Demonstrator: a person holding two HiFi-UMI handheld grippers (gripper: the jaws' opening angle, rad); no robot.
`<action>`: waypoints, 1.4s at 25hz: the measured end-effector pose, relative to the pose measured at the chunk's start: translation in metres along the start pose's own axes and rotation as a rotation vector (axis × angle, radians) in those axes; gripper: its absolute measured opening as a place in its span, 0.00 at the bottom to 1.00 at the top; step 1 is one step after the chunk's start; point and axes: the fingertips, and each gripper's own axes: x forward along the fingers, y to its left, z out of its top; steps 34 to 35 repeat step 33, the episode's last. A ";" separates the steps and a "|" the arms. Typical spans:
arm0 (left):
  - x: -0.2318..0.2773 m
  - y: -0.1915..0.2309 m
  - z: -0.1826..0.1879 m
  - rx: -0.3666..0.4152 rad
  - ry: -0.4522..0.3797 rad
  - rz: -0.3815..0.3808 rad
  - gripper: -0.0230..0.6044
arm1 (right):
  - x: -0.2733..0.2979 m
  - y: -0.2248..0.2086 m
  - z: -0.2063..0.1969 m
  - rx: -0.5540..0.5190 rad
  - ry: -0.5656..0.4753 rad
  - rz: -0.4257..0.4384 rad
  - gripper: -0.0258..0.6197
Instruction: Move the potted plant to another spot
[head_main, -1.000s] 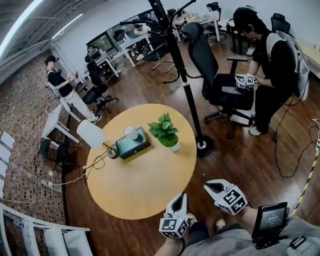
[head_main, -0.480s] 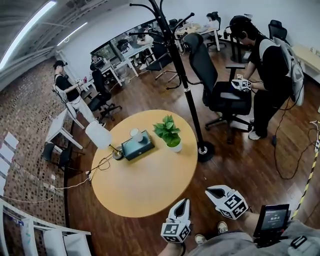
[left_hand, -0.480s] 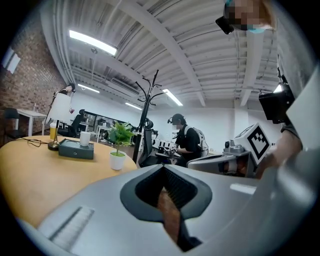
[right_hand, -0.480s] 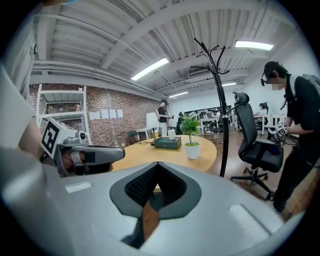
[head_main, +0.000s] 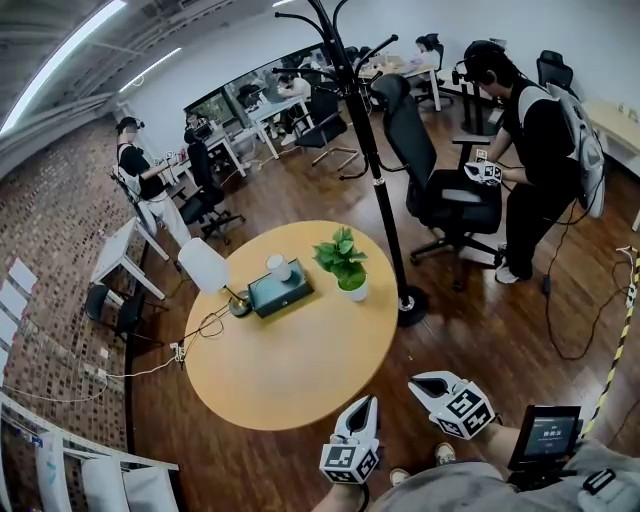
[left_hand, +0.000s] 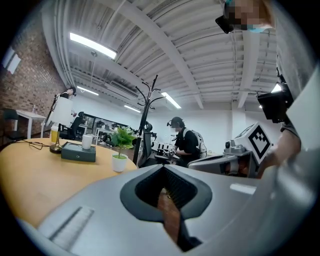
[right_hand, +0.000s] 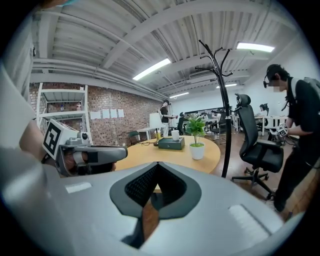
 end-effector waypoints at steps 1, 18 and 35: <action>-0.001 0.001 -0.001 0.000 0.001 -0.002 0.04 | 0.001 0.001 -0.001 -0.001 0.003 0.000 0.04; -0.002 0.003 0.000 0.004 -0.009 -0.008 0.04 | 0.010 0.006 -0.003 -0.022 0.003 0.008 0.04; 0.003 -0.005 -0.002 0.000 0.016 -0.041 0.04 | 0.007 0.004 -0.008 -0.007 0.012 -0.020 0.04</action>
